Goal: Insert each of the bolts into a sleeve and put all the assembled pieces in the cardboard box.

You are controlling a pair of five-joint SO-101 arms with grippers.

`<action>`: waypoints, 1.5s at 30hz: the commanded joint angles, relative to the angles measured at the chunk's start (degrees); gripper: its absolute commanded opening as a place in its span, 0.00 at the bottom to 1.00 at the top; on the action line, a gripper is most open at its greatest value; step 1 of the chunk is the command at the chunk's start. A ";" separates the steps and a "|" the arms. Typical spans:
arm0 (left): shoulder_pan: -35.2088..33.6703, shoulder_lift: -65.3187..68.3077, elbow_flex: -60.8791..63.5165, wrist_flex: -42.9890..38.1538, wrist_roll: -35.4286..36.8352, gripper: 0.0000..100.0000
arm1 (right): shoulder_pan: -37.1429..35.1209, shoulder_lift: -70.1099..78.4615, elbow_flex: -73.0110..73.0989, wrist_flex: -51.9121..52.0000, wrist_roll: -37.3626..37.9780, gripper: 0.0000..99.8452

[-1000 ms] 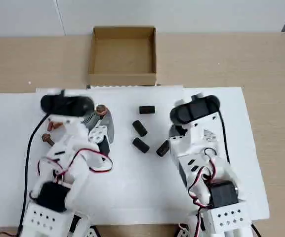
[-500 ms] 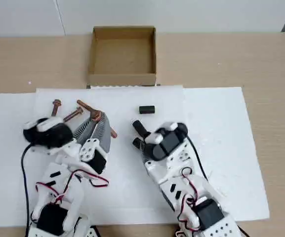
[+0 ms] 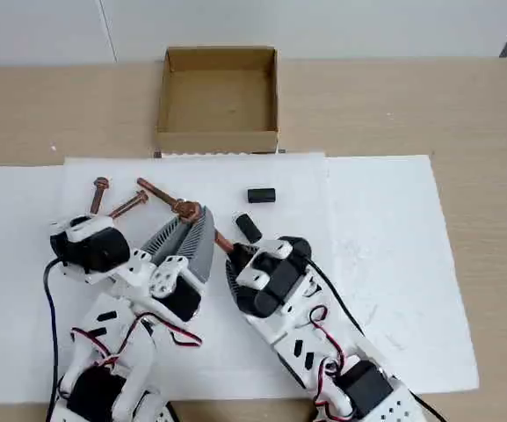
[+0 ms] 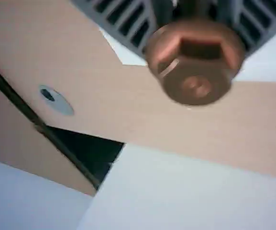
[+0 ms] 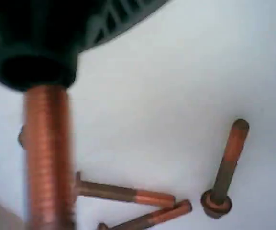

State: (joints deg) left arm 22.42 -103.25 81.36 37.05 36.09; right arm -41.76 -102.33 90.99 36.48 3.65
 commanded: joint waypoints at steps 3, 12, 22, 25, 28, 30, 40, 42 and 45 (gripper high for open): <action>0.88 -0.79 -0.57 -2.81 0.09 0.00 | -0.75 -0.40 -0.44 -1.36 0.88 0.00; 3.16 -0.62 1.10 -0.53 -0.09 0.00 | -0.75 -0.40 -0.88 -1.71 4.57 0.00; 6.86 -0.62 1.19 7.38 -6.15 0.00 | -0.75 -0.40 -0.88 -1.71 7.38 0.00; 8.00 -0.62 1.19 10.11 -6.42 0.00 | -0.75 -0.40 -0.88 -1.71 8.09 0.00; 11.08 -0.62 1.27 13.01 -6.42 0.00 | -0.75 -0.40 -0.88 -1.71 8.26 0.00; 12.13 -0.62 2.07 13.89 -6.42 0.00 | -0.75 -0.40 -0.88 -1.71 8.26 0.00; 6.33 -0.70 3.38 14.15 -8.35 0.21 | -0.57 -0.40 -0.53 -1.71 7.91 0.00; 5.80 -0.70 3.30 14.15 -8.35 0.21 | -0.57 -0.40 -0.44 -1.63 7.82 0.00; 5.80 -0.70 2.33 14.07 -8.35 0.21 | -0.48 -0.40 -0.44 -1.36 7.82 0.00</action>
State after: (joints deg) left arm 28.40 -103.34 85.14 51.03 28.18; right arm -42.11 -102.24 91.16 36.48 11.38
